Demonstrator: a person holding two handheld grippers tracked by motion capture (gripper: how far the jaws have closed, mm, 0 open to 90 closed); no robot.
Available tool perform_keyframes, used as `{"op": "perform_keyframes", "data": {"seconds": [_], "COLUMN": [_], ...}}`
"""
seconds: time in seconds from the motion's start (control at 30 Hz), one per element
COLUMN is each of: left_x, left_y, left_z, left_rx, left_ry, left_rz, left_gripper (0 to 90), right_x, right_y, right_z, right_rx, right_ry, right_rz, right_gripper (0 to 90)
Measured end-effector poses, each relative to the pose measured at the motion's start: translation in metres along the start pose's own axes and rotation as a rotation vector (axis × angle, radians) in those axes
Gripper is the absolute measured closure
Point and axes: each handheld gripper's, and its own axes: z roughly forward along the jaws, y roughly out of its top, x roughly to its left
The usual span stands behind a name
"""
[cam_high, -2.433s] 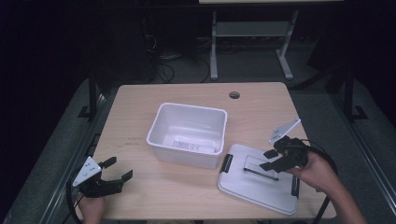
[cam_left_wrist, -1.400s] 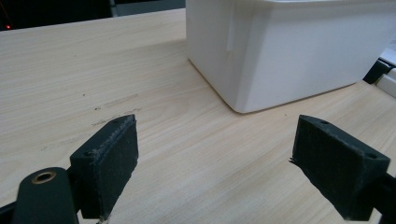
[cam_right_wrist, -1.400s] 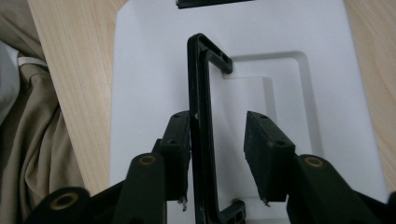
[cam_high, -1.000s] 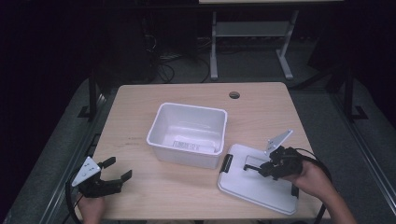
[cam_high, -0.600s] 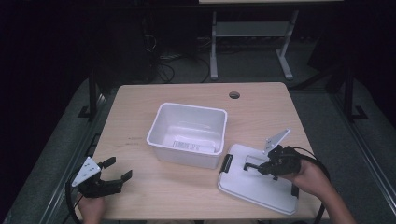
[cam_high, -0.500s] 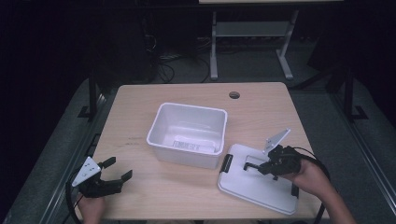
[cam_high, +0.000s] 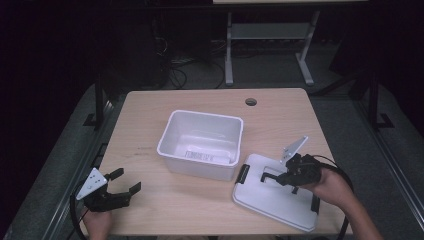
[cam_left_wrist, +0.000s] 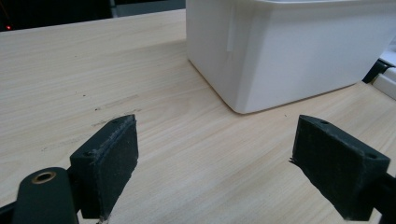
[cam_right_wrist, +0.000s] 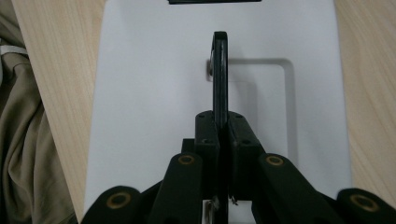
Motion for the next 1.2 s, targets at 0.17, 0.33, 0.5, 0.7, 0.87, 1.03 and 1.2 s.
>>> {"op": "perform_keyframes", "data": {"seconds": [0.17,0.33,0.5,0.7,0.87,1.03,1.2], "left_x": [0.000,0.000,0.001,0.002,0.002,0.003,0.004], "left_y": [0.000,0.000,0.000,0.000,-0.001,-0.001,-0.002], "left_z": [0.000,0.001,0.000,0.000,0.000,0.000,0.001], "left_rx": [0.002,0.003,-0.004,-0.001,0.000,0.000,0.006], "left_ry": [0.000,-0.001,0.002,0.004,0.004,0.005,0.007], "left_rz": [-0.002,-0.003,-0.002,-0.002,-0.001,-0.007,-0.012], "left_gripper": [13.7,13.6,13.7,13.6,13.6,13.6,13.6], "right_x": [-0.002,-0.005,-0.008,-0.010,-0.011,-0.011,-0.013], "right_y": [0.001,0.001,0.000,0.002,0.003,0.002,0.000], "right_z": [-0.003,-0.008,-0.014,-0.023,-0.030,-0.036,-0.041], "right_rx": [-0.005,-0.022,-0.028,-0.043,-0.052,-0.059,-0.064], "right_ry": [0.006,0.009,0.005,-0.003,-0.008,-0.014,-0.015], "right_rz": [0.002,0.006,0.010,0.015,0.008,0.010,0.018], "right_gripper": [84.1,84.2,84.2,84.2,84.2,84.1,84.1]}}
